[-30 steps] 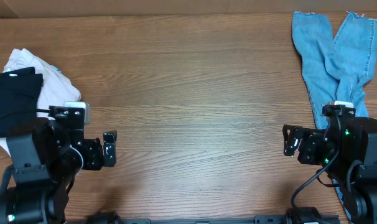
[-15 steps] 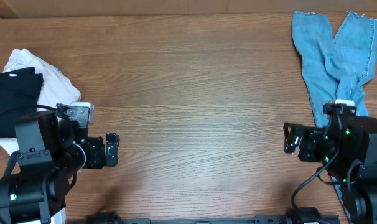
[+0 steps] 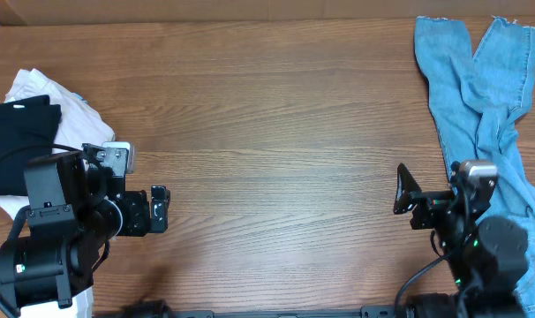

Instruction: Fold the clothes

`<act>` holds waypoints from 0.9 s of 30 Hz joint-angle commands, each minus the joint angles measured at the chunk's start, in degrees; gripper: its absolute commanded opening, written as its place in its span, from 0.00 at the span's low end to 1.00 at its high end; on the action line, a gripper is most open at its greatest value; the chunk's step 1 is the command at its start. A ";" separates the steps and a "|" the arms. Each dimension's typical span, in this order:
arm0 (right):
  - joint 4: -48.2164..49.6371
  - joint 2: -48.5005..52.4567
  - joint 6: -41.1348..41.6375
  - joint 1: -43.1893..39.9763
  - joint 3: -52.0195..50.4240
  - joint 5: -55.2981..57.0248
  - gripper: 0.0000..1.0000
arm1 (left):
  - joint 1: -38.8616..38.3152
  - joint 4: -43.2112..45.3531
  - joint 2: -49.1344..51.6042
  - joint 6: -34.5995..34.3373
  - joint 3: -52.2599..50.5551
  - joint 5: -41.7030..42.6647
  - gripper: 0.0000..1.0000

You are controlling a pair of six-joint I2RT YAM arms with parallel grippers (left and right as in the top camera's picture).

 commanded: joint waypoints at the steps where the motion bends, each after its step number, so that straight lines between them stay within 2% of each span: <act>1: 5.86 -6.32 -0.57 0.22 -8.44 -1.75 1.00 | -0.11 0.02 -0.02 -1.20 -0.24 0.96 1.00; 10: 29.42 -16.76 -1.05 0.90 -26.08 -1.75 1.00 | -0.11 0.02 -0.02 -1.20 -0.24 0.96 1.00; 12: 31.76 -18.64 -1.46 0.90 -28.55 -1.70 1.00 | -0.11 0.02 -0.02 -1.20 -0.24 0.96 1.00; 14: 32.02 -20.96 -1.44 0.90 -31.01 -1.44 1.00 | -0.11 0.02 -0.02 -1.20 -0.24 0.96 1.00; 21: 23.47 -20.81 -1.18 0.92 -31.58 -1.27 1.00 | -0.11 0.02 -0.02 -1.20 -0.24 0.96 1.00; 27: 23.56 -20.79 -1.18 0.90 -31.58 -1.31 1.00 | -0.11 0.02 -0.02 -1.20 -0.24 0.96 1.00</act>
